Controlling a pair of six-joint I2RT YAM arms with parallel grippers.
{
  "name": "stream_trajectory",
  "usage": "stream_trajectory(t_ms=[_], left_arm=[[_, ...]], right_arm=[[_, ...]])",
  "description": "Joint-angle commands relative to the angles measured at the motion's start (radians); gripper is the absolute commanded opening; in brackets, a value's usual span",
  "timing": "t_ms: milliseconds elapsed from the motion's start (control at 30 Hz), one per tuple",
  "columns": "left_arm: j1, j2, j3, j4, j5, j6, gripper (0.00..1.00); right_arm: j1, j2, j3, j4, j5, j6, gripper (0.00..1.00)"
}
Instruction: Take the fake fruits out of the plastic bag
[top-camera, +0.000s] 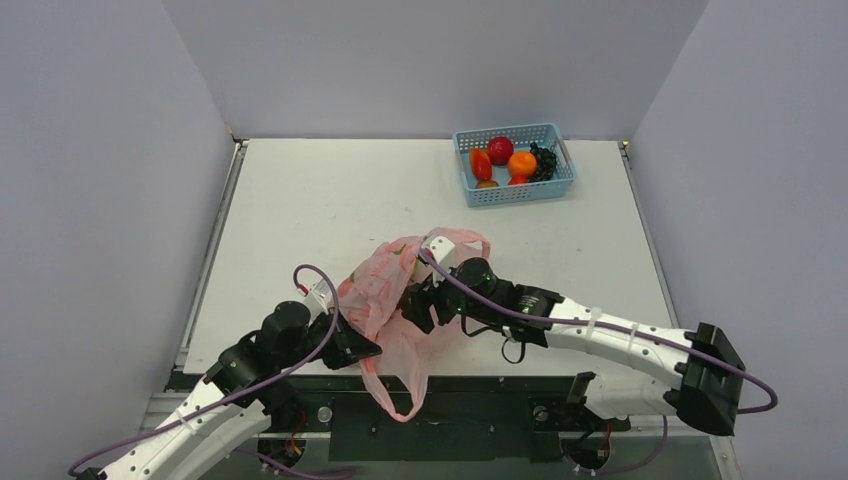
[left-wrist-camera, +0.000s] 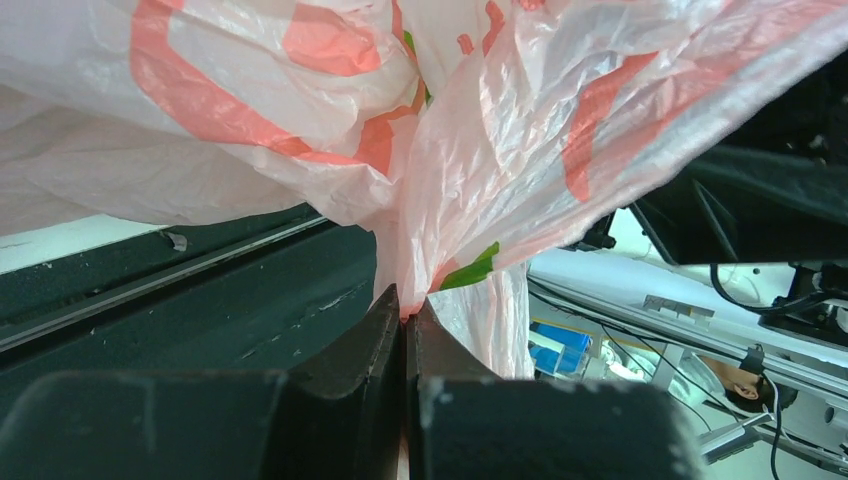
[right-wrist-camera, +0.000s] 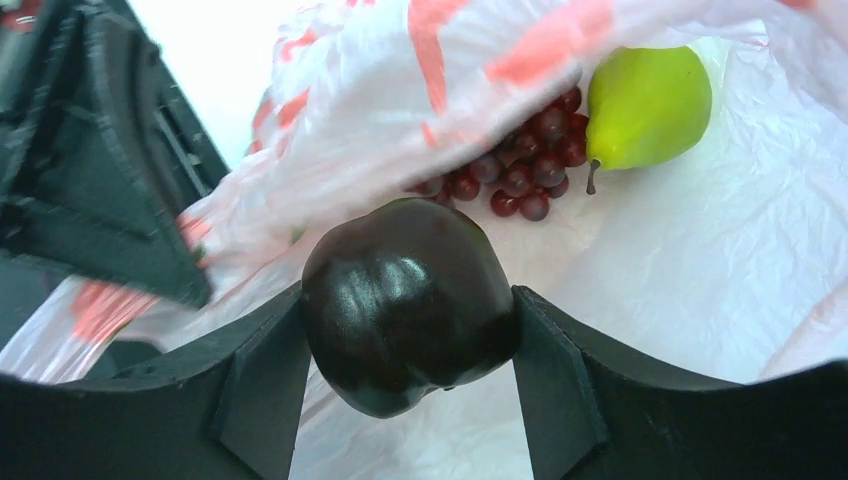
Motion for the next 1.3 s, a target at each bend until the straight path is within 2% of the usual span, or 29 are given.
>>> stream_trajectory(t_ms=[0, 100, 267, 433, 567, 800, 1033, 1267], left_arm=[[0.003, -0.004, 0.027, 0.061, -0.039, 0.017, 0.0], [0.002, -0.009, 0.041, 0.073, -0.06, 0.015, 0.0], [0.003, -0.002, 0.049, 0.079, -0.073, 0.021, 0.0], [0.003, 0.02, 0.051, 0.09, -0.047, 0.042, 0.0], [0.002, 0.054, 0.071, 0.075, -0.034, 0.072, 0.0], [0.004, 0.074, 0.09, 0.082, -0.042, 0.092, 0.0], [0.004, 0.101, 0.066, 0.164, -0.014, 0.067, 0.0], [0.004, 0.143, 0.074, 0.154, 0.017, 0.088, 0.0]], right_arm=[[-0.016, -0.102, -0.002, -0.103, -0.099, 0.008, 0.04], [-0.019, -0.174, -0.002, -0.168, -0.155, 0.011, 0.0], [-0.021, -0.263, 0.053, -0.283, -0.184, 0.026, 0.0], [-0.046, -0.302, 0.24, -0.404, -0.081, 0.047, 0.0], [-0.12, -0.293, 0.376, -0.436, -0.016, 0.028, 0.0], [-0.359, -0.154, 0.587, -0.422, 0.046, 0.0, 0.0], [-0.578, 0.054, 0.67, -0.315, 0.083, 0.024, 0.0], [-0.7, 0.281, 0.785, -0.279, 0.105, 0.036, 0.0]])
